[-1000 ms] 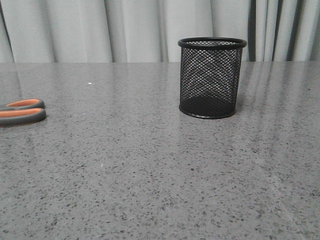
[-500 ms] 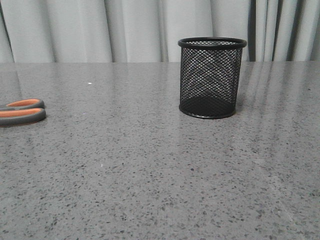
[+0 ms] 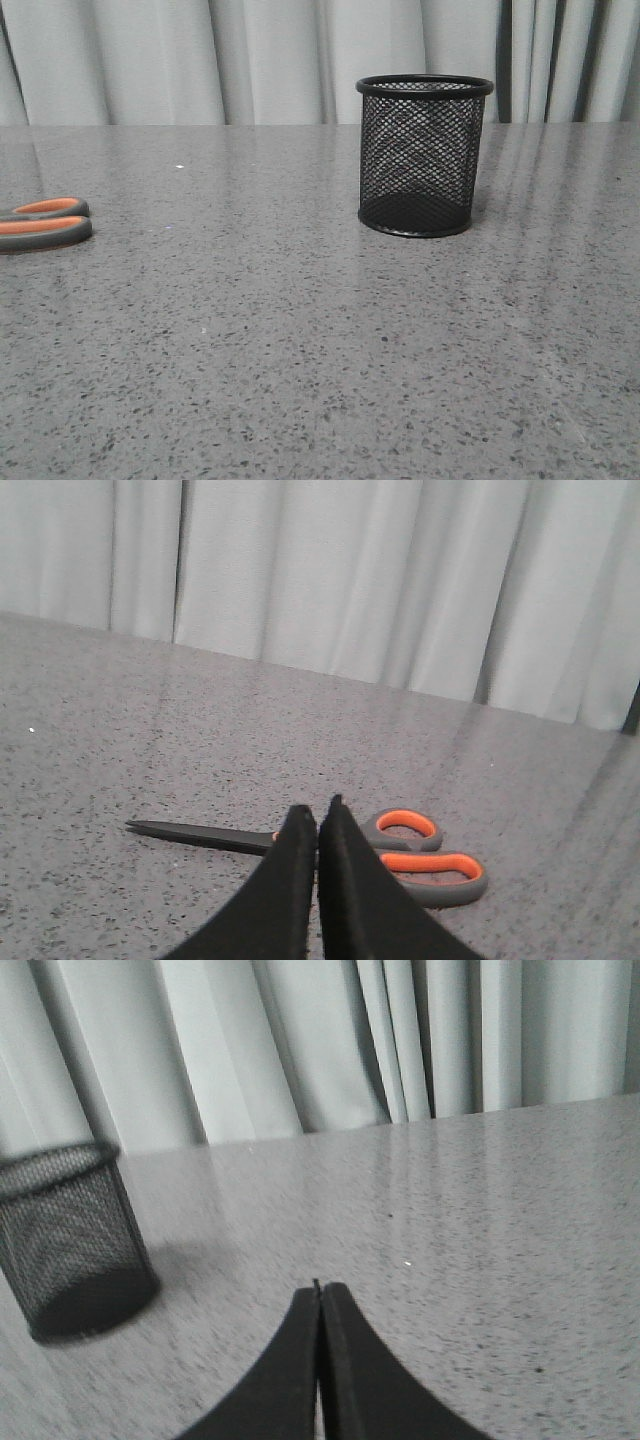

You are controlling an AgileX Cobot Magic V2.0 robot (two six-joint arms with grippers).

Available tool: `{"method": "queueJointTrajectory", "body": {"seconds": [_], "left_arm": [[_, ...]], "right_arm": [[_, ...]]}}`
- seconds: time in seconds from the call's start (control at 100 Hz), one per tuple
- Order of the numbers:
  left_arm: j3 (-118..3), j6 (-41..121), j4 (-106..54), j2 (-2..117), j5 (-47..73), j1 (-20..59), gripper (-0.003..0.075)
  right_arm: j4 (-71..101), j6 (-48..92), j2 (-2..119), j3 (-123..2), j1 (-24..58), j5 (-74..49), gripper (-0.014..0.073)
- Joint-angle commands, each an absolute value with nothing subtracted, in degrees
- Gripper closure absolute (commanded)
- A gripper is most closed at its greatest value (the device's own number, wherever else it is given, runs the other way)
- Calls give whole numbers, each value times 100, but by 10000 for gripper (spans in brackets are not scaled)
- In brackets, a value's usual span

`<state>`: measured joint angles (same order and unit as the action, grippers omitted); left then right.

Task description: Put scissors into bucket

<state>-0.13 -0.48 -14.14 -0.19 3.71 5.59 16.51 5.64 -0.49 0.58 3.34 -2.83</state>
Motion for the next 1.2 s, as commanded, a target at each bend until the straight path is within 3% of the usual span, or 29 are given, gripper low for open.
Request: {"method": "queueJointTrajectory", "body": {"seconds": [0.0,0.28,0.46,0.73,0.93,1.19], "left_arm": [[146,-78,-1987,-154,-188,608,741],[20,-78,-3918,-154,-399,608,741],[-660,-78,-3725,-91,-143,608,741],[-2688,0,-1752,1417,2053,608,741],[-4078,819,-1587,2914,3832,608,741],[-4887,975,-1582,3829,4451,608,741]], "right_arm": [[2358,585,-181,161,303,327,659],[3514,585,-181,60,303,393,658],[3317,620,-10,-513,303,-239,637],[2826,620,1729,-2151,303,-1981,637],[2483,620,3231,-3467,303,-3342,638],[2441,1089,4005,-4214,303,-4009,637]]}}
